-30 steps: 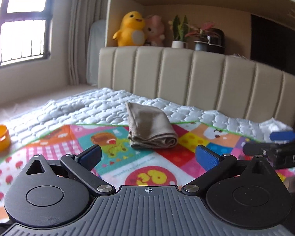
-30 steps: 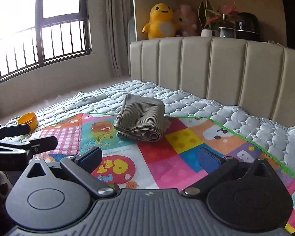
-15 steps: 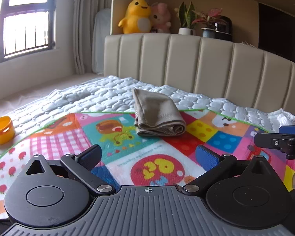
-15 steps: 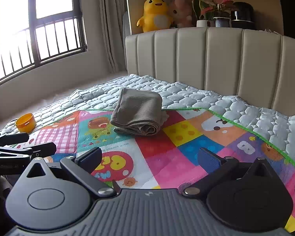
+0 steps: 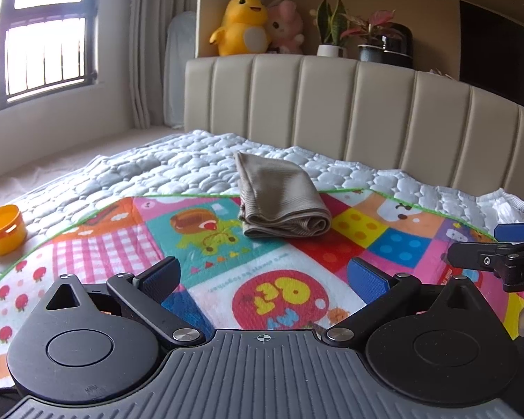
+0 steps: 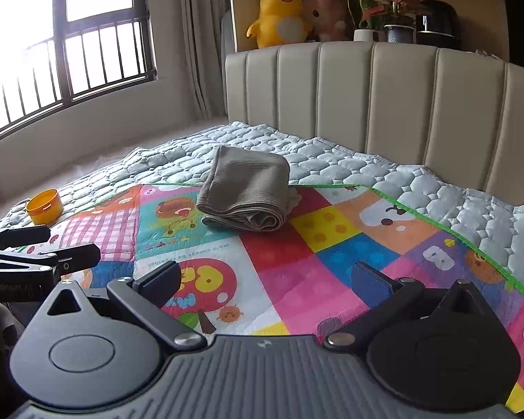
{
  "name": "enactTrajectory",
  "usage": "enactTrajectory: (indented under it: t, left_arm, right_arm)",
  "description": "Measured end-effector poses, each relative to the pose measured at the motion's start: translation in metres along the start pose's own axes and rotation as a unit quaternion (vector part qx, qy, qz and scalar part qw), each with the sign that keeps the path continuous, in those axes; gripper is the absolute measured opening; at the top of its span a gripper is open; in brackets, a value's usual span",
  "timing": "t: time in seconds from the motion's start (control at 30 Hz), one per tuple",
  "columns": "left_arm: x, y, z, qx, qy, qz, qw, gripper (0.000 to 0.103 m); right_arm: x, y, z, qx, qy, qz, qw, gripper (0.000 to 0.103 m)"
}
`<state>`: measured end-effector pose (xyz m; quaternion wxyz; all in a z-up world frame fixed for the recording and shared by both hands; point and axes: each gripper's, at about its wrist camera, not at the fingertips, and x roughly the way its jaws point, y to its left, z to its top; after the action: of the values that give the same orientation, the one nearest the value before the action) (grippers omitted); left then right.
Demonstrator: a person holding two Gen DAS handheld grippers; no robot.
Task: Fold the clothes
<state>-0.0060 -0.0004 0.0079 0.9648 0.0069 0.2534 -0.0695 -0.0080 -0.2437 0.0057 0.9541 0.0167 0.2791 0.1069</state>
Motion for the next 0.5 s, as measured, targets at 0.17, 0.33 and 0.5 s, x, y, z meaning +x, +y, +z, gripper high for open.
enactTrajectory:
  t: [0.17, 0.33, 0.5]
  left_arm:
    - [0.0004, -0.0007, 0.0, 0.0, 0.001, 0.001, 1.0, 0.103]
    - [0.0008, -0.0011, -0.0001, 0.0, 0.002, 0.002, 1.0, 0.103]
    - [0.0006, -0.0012, -0.0008, 0.0, 0.002, 0.003, 1.0, 0.103]
  right_arm:
    - [0.0008, 0.0014, -0.0005, -0.005, 0.003, -0.001, 1.0, 0.103]
    - [0.0017, 0.0017, -0.0003, -0.007, 0.005, 0.0, 1.0, 0.103]
    - [0.0022, 0.0031, -0.0005, -0.009, 0.006, 0.0, 1.0, 0.103]
